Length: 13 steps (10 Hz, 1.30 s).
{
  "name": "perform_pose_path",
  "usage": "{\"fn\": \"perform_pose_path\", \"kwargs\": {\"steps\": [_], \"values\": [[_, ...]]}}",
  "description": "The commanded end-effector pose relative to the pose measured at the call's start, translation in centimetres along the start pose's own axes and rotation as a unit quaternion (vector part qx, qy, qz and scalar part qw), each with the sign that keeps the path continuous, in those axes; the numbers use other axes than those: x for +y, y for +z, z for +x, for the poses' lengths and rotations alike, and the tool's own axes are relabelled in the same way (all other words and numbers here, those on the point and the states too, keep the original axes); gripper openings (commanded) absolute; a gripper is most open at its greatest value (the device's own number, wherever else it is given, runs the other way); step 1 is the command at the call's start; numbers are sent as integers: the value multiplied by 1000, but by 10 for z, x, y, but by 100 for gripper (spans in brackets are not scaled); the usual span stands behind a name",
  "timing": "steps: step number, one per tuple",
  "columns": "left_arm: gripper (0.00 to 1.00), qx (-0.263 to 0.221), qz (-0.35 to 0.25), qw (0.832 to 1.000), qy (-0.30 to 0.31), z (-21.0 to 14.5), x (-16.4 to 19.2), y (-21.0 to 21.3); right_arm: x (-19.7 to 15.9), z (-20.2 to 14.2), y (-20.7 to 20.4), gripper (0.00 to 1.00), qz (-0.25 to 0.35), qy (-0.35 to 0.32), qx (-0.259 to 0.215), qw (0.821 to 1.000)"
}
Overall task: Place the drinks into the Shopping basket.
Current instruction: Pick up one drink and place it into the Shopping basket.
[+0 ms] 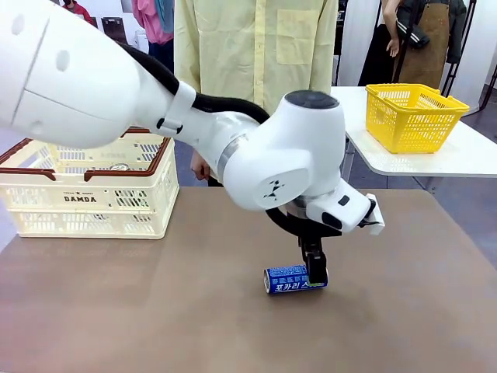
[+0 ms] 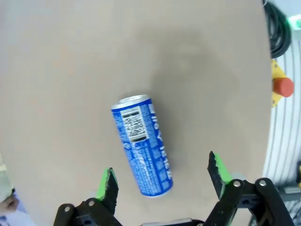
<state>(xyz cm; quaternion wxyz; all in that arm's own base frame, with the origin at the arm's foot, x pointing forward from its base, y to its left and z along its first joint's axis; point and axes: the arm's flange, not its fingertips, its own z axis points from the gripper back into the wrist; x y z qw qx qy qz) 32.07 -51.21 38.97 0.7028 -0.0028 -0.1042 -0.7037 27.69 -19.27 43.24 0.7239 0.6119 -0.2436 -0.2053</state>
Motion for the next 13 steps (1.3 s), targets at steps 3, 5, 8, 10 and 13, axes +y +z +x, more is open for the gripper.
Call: {"fn": "perform_pose_path", "kwargs": {"steps": [3, 5, 8, 10, 13], "values": [[100, 8, -10, 1000, 5, 6, -5, 10, 2, 4, -1, 100, 12, 9, -6, 1000], [100, 4, -4, 1000, -1, 4, -2, 4, 2, 4, -1, 100, 12, 9, -6, 1000], [100, -2, -11, 999, -53, -9, 35, -23, 2, 4, -1, 100, 12, 9, -6, 1000], [100, -1, -53, 997, -52, -21, 46, -54, 2, 4, -1, 100, 12, 9, -6, 1000], [100, -20, -103, 994, -36, -37, 54, -92, 2, 4, -1, 100, 12, 9, -6, 1000]]}}
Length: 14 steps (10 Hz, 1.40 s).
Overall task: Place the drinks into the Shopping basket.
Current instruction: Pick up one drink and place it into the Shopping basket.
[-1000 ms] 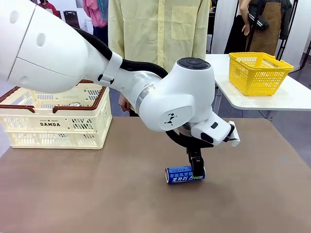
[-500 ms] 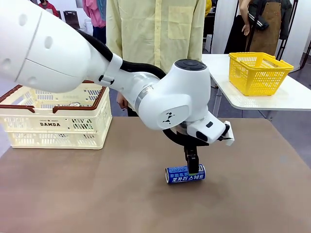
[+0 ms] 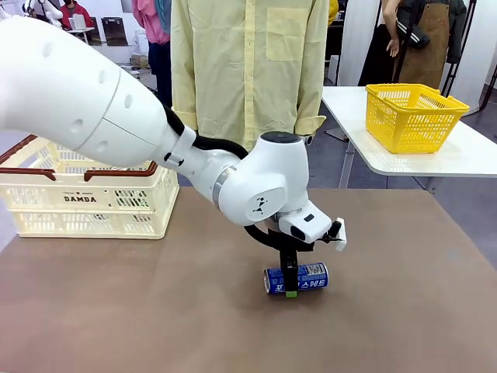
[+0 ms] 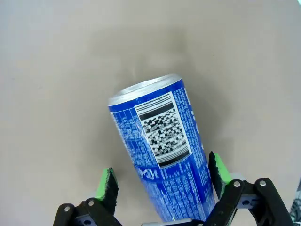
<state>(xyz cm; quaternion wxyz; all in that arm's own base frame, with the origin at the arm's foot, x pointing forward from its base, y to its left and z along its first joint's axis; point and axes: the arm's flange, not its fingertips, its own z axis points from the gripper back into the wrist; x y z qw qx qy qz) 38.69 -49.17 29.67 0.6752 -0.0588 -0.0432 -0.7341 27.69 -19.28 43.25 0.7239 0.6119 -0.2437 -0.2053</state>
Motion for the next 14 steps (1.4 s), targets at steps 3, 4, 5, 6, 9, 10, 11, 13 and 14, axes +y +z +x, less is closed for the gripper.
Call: {"fn": "perform_pose_path", "kwargs": {"steps": [3, 4, 5, 6, 9, 10, 11, 13, 14], "values": [[100, -38, -26, 999, -10, -3, 8, -9, 2, 4, -1, 100, 12, 9, -6, 1000], [100, -48, -30, 998, -17, -4, 8, -12, 2, 4, -1, 100, 12, 9, -6, 1000], [60, -60, -29, 997, -26, -5, 7, -12, 2, 4, -1, 100, 12, 9, -6, 1000], [2, -63, -26, 997, -25, -5, 6, -12, 2, 4, -1, 100, 12, 9, -6, 1000], [0, -56, -23, 998, -33, 1, 4, -6, 2, 4, -1, 100, 12, 9, -6, 1000], [0, -57, -20, 998, -36, 3, 3, -3, 2, 4, -1, 100, 12, 9, -6, 1000], [0, -59, -18, 997, -41, 4, 0, 1, 2, 4, -1, 100, 12, 9, -6, 1000], [0, -56, -8, 997, -44, 8, -8, 17, 2, 4, -1, 100, 12, 9, -6, 1000], [0, -73, -3, 996, -56, 10, -16, 43, 2, 4, -1, 100, 12, 9, -6, 1000]]}}
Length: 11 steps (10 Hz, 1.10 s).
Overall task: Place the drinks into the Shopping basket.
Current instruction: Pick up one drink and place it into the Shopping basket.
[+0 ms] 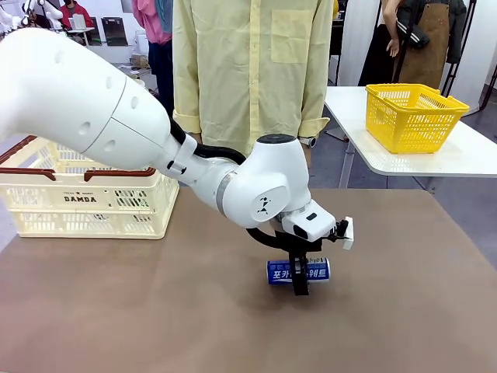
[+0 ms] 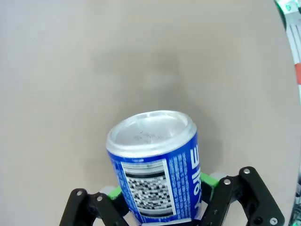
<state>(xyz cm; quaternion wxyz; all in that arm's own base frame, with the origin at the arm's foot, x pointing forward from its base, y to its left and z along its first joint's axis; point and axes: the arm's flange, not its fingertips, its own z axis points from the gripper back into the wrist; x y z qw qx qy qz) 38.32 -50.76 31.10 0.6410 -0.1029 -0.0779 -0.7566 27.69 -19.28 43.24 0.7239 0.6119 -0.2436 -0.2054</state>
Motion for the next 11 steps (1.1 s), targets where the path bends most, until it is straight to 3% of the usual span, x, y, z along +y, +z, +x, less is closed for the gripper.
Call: {"fn": "perform_pose_path", "kwargs": {"steps": [1, 3, 5, 7, 8, 11], "values": [[0, -20, -5, 999, -28, 5, -23, 66, 2, 4, -1, 100, 12, 9, -6, 1000], [0, 8, -7, 1000, 19, 16, -44, 156, 2, 4, -1, 100, 12, 9, -6, 1000], [0, 2, -26, 999, 33, 12, -71, 209, 2, 4, -1, 100, 12, 9, -6, 1000], [0, -22, 8, 998, 59, 3, -100, 220, 2, 4, -1, 100, 12, 9, -6, 1000], [0, -3, -17, 999, 38, 28, -80, 221, 2, 4, -1, 100, 12, 9, -6, 1000], [0, -3, -17, 999, 38, 28, -80, 221, 2, 4, -1, 100, 12, 9, -6, 1000]]}}
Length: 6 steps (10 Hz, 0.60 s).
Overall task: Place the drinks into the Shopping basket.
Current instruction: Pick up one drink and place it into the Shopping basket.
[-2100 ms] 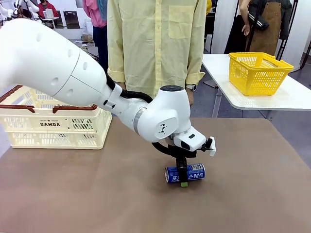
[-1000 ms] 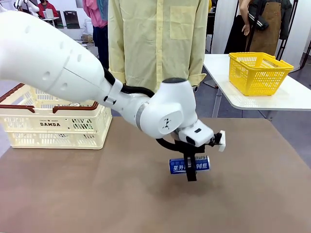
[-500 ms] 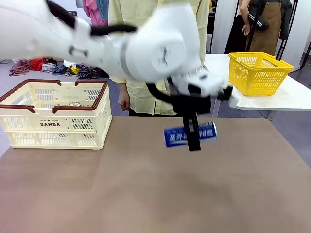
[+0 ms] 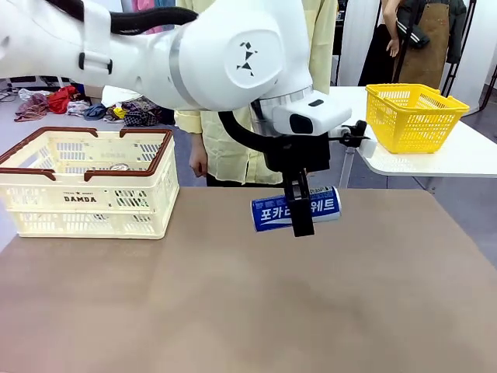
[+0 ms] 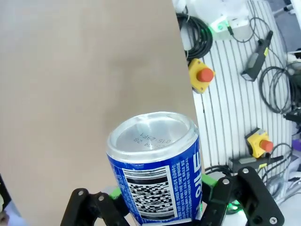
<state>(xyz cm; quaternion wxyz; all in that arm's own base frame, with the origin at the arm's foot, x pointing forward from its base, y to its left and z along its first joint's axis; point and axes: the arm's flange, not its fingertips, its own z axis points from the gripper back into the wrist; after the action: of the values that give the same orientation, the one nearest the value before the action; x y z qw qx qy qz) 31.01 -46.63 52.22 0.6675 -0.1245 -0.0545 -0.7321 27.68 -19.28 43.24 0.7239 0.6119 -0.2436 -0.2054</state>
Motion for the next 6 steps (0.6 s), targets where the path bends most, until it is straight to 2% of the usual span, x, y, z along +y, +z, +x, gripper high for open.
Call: {"fn": "perform_pose_path", "kwargs": {"steps": [1, 2, 3, 4, 5, 6], "values": [[0, -1, 5, 1000, 1, -2, -3, 7, 2, 4, -1, 100, 12, 9, -6, 1000], [0, 52, -8, 995, 86, -1, -1, 3, 2, 4, -1, 100, 12, 9, -6, 1000], [0, 55, 4, 978, 200, -22, 11, 45, 2, 4, -1, 100, 12, 9, -6, 1000], [0, 32, 36, 955, 293, -60, 33, 93, 2, 4, -1, 100, 12, 9, -6, 1000], [0, -8, 77, 918, 388, -110, 57, 137, 2, 4, -1, 100, 12, 9, -6, 1000], [0, -41, 88, 886, 453, -166, 79, 173, 2, 4, -1, 100, 12, 9, -6, 1000]]}}
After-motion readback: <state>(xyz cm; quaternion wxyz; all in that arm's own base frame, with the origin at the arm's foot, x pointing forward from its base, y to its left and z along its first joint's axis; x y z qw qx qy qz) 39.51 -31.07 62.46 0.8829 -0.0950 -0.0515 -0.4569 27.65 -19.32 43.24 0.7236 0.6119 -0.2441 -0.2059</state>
